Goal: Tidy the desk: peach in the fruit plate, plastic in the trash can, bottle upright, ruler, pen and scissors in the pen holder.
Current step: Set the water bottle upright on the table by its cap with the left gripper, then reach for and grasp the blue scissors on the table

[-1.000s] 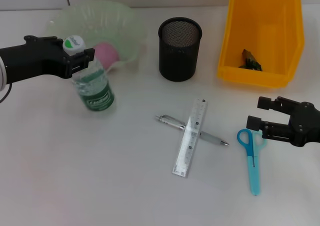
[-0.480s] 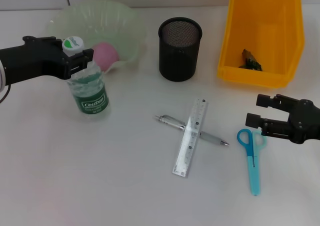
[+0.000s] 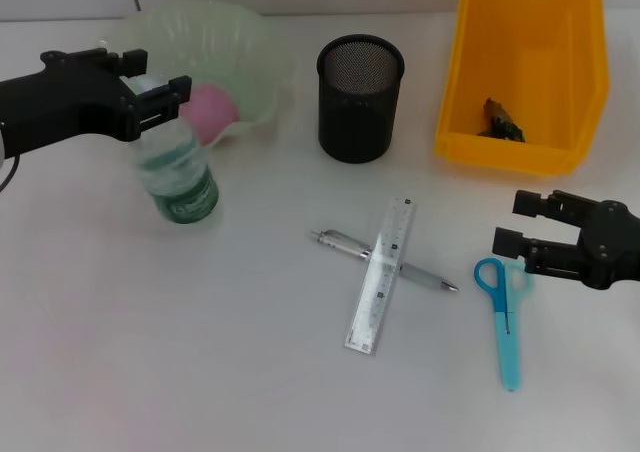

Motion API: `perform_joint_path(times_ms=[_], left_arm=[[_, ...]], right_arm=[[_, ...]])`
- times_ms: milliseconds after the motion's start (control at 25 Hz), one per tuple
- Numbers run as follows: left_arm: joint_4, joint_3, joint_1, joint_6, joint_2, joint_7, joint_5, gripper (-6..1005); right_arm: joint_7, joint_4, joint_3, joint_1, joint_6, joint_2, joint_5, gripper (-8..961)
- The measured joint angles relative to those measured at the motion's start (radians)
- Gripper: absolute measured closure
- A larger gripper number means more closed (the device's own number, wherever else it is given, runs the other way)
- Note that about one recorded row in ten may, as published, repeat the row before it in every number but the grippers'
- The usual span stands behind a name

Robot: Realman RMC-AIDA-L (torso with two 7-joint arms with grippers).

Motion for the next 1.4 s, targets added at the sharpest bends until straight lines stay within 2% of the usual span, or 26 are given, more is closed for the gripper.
perform_joint_path(times_ms=[240,360,400,440,480,520,560,600,640,680,720,760,800,840,920,960,1000,1040,1160,1200,1320,1360,1400], left_arm=[[-0.002,-0.007,-0.003,0.007,0.001,0.045,-0.036,372],[0.059,-0.010,0.017,0.013,0.002,0.058,-0.041,239],[0.081,-0.010,0.028,0.015,0.002,0.067,-0.044,194],[0.081,-0.010,0.028,0.015,0.002,0.067,-0.044,194],[0.138,0.014,0.100,0.067,0.001,0.266,-0.179,194],[0.114,0.033,0.113,0.096,0.001,0.335,-0.239,194],[0.114,0.033,0.113,0.096,0.001,0.335,-0.239,194],[0.078,0.048,0.118,0.121,0.001,0.398,-0.296,194],[0.078,0.048,0.118,0.121,0.001,0.398,-0.296,195],[-0.062,0.085,0.107,0.194,0.001,0.559,-0.423,195],[-0.164,0.103,0.085,0.239,0.000,0.643,-0.488,195],[-0.244,0.113,0.063,0.276,0.000,0.710,-0.529,195],[-0.244,0.113,0.063,0.276,0.000,0.710,-0.529,195],[-0.444,0.131,-0.002,0.358,-0.001,0.846,-0.608,195],[-0.609,0.134,-0.062,0.414,-0.002,0.946,-0.652,195],[-0.686,0.133,-0.092,0.433,-0.002,1.002,-0.661,195],[-0.686,0.133,-0.092,0.433,-0.002,1.002,-0.661,195],[-0.799,0.127,-0.125,0.447,-0.003,1.111,-0.667,195],[-0.848,0.123,-0.130,0.448,-0.005,1.197,-0.678,196],[-0.848,0.123,-0.130,0.448,-0.005,1.197,-0.678,196],[-0.893,0.122,-0.143,0.448,-0.003,1.275,-0.709,196],[-0.901,0.121,-0.149,0.449,-0.001,1.280,-0.717,196],[-0.901,0.121,-0.149,0.449,-0.001,1.280,-0.717,196]], right_arm=[[0.003,-0.005,0.001,-0.003,-0.003,-0.002,0.000,108],[0.041,-0.051,0.008,-0.013,-0.012,-0.003,0.000,109],[0.106,-0.122,0.025,-0.025,-0.025,-0.004,-0.002,109],[0.106,-0.122,0.025,-0.025,-0.025,-0.004,-0.002,109],[0.309,-0.313,0.060,-0.037,-0.050,-0.012,-0.056,109],[0.496,-0.484,0.072,-0.030,-0.078,-0.020,-0.140,109],[0.496,-0.484,0.072,-0.030,-0.078,-0.020,-0.140,110],[0.586,-0.584,0.071,-0.021,-0.099,-0.021,-0.192,110],[0.665,-0.670,0.069,-0.010,-0.117,-0.023,-0.244,110],[0.765,-0.784,0.057,0.010,-0.149,-0.022,-0.332,110],[0.765,-0.784,0.057,0.010,-0.149,-0.022,-0.332,110],[0.914,-0.934,0.022,0.060,-0.207,-0.015,-0.491,110],[0.914,-0.934,0.022,0.060,-0.207,-0.015,-0.491,111],[0.999,-1.002,-0.005,0.096,-0.244,-0.009,-0.589,111],[1.144,-1.082,-0.074,0.181,-0.317,0.005,-0.763,111],[1.249,-1.092,-0.147,0.252,-0.363,0.012,-0.875,111],[1.249,-1.092,-0.147,0.252,-0.363,0.012,-0.875,111],[1.296,-1.078,-0.194,0.272,-0.366,0.012,-0.905,112],[1.425,-1.001,-0.340,0.305,-0.319,0.017,-0.945,112],[1.425,-1.001,-0.340,0.305,-0.319,0.017,-0.945,112],[1.438,-0.903,-0.359,0.338,-0.285,0.021,-0.932,113],[1.439,-0.830,-0.370,0.362,-0.272,0.021,-0.926,113],[1.439,-0.830,-0.370,0.362,-0.272,0.021,-0.926,113]])
